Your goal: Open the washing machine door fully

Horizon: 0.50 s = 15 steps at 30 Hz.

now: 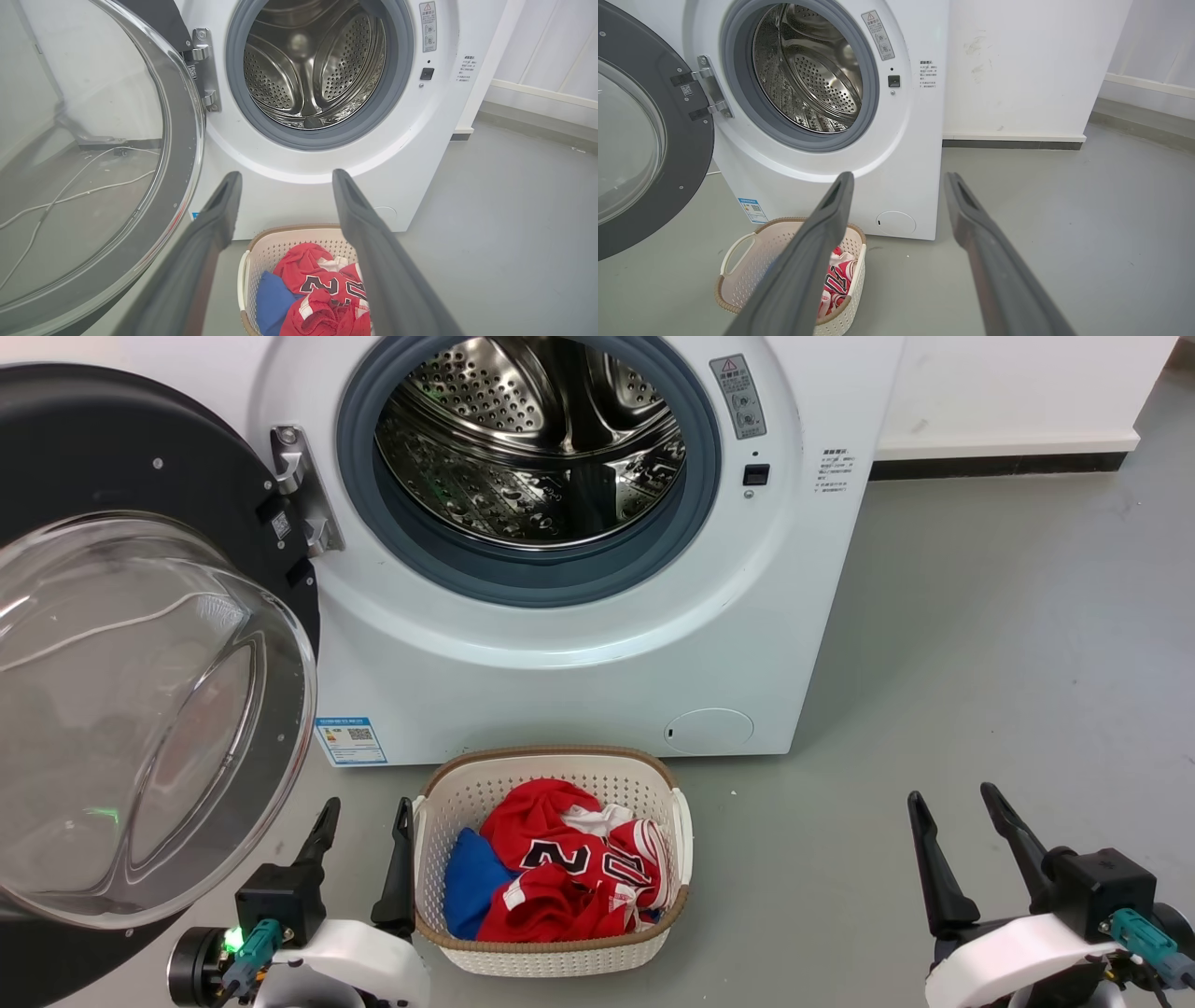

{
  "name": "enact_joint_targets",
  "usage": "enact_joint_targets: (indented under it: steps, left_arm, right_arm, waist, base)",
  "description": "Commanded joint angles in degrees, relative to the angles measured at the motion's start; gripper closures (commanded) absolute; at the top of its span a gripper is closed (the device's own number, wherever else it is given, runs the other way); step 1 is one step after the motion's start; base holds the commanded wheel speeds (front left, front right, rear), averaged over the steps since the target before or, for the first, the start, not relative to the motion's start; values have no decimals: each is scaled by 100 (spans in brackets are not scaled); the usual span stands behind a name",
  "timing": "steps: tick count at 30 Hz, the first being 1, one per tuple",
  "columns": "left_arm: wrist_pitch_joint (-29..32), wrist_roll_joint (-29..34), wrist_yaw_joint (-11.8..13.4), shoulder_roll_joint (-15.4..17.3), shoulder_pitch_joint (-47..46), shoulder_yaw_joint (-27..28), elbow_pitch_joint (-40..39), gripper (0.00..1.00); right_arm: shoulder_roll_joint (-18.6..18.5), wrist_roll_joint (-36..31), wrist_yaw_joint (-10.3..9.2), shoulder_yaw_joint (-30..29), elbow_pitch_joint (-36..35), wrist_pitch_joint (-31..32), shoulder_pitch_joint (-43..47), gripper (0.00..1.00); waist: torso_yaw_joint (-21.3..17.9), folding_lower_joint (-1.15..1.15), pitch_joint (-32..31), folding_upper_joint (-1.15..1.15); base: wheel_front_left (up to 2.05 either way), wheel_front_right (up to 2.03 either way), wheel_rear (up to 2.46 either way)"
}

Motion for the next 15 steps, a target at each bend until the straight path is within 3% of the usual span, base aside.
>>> enact_joint_targets:
  steps: [1,15]
  left_arm:
    - [-25,18,26,-21,60,9,-13,0]
    - [-43,21,39,27,76,4,-15,0]
  right_arm:
    - [-23,-6,-1,-9,-5,-32,-64,0]
    - [47,-26,-1,8,1,-52,8,0]
  waist:
    - [1,0,7,0]
    - [14,0,45,0]
  base:
    - [0,0,0]
    - [0,0,0]
